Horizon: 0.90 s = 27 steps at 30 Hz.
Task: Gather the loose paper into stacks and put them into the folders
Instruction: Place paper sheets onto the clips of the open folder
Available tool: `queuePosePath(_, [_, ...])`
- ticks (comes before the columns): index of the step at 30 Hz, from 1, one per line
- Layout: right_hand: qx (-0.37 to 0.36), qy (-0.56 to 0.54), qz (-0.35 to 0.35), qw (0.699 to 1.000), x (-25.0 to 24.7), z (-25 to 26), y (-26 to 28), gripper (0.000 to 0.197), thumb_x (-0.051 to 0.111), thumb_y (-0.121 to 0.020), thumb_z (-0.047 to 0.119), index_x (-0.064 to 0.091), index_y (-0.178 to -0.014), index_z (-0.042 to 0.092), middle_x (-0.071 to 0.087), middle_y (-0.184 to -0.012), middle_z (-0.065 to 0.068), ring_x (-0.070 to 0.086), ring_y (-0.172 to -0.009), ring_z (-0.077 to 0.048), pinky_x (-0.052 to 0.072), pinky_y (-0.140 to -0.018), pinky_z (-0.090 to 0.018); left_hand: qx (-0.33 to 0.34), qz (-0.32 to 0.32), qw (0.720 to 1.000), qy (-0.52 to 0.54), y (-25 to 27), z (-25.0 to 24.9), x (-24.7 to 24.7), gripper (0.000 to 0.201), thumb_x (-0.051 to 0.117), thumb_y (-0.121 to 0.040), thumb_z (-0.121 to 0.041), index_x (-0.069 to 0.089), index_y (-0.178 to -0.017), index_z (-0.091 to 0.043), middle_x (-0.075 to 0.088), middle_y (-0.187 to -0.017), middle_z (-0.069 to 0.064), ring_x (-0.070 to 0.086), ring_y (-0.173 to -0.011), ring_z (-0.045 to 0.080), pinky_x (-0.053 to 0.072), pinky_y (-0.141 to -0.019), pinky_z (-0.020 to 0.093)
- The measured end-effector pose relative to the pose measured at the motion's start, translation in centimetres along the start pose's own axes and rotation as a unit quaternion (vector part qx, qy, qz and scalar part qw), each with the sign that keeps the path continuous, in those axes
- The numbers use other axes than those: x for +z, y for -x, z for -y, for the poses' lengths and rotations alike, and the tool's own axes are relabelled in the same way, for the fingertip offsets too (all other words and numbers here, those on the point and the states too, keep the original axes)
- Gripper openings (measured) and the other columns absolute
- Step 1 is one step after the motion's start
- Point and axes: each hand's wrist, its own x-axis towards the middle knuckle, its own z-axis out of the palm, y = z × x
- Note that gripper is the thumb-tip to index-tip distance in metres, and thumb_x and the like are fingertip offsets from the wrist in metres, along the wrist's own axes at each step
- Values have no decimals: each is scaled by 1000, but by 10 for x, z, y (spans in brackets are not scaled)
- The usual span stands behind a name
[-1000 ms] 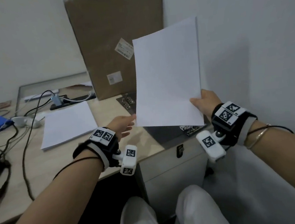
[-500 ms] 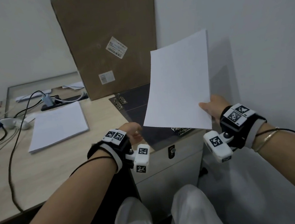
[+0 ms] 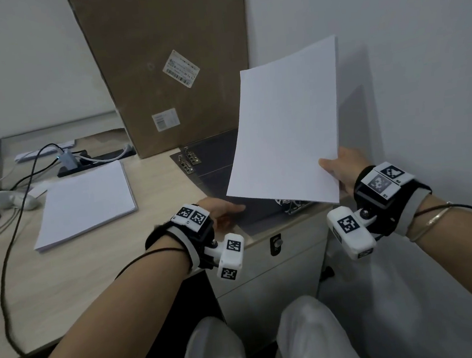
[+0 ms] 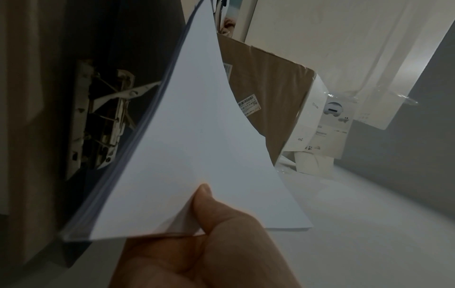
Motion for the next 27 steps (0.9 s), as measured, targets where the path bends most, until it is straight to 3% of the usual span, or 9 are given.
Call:
queuePosePath(3, [0,-11,-3,1000,0,-1,-1,31,55,-90,7,58,-121,5,64,-119,-12,61,-108,-32,47,-99,-49,17,-12,1000,-17,-5,-1,-1,21,77,-74,3,65,-90,-2,69,-98,16,65,-87,28,54,-79,35])
queuePosePath(5, [-4,-13,-2,1000,1,-1,-2,31,55,-91,6,58,-122,5,64,-119,-12,61,-107,-31,46,-99,-49,30,-21,999,-16,-8,-1,-6,26,79,-71,2,65,-93,2,70,-96,18,67,-91,31,55,-88,43])
queuePosePath(8, [-8,-21,1,1000,3,-1,-3,33,54,-91,6,57,-124,6,63,-119,-10,60,-102,-26,47,-99,-47,59,-55,996,-44,-30,4,-20,51,89,-53,-9,66,-96,6,71,-95,19,70,-92,32,57,-85,46])
queuePosePath(11, [-14,-16,4,1000,5,0,-2,32,54,-91,7,57,-123,6,63,-114,-7,60,-103,-27,47,-99,-46,77,-88,991,-69,-19,-2,-24,38,85,-63,-6,68,-95,4,72,-94,19,71,-88,33,58,-83,44])
queuePosePath(16, [-17,-14,2,1000,8,3,-2,33,54,-91,8,57,-123,6,63,-120,-10,61,-107,-29,47,-100,-46,86,-116,984,-105,-10,-9,-25,18,76,-78,-6,65,-92,0,68,-89,15,67,-83,29,56,-84,35])
queuePosePath(19, [-14,-35,-2,999,8,3,-2,33,54,-92,7,56,-125,5,62,-118,-8,59,-103,-26,47,-99,-44,91,-89,991,-41,-9,-14,-23,6,66,-83,1,61,-84,-1,65,-89,16,64,-83,28,56,-75,33])
queuePosePath(21, [-13,-41,-8,999,8,2,-2,32,54,-92,7,57,-124,5,62,-116,-8,59,-104,-27,47,-99,-45,97,-38,993,63,-7,-14,-19,19,54,-87,8,59,-106,7,65,-102,22,64,-83,29,57,-60,35])
queuePosePath(24, [-14,-50,-14,999,7,1,-2,31,54,-91,7,58,-122,5,62,-109,-5,60,-109,-31,46,-99,-48,123,15,977,174,-3,-15,-13,48,42,-90,14,34,-137,4,56,-129,22,65,-93,32,58,-51,36])
queuePosePath(27, [-20,-63,-20,998,6,1,-2,31,54,-91,7,58,-121,6,61,-106,-2,60,-109,-30,46,-100,-48,153,18,966,207,1,-22,-9,69,40,-92,15,11,-149,-11,53,-126,14,64,-83,26,60,-51,35])
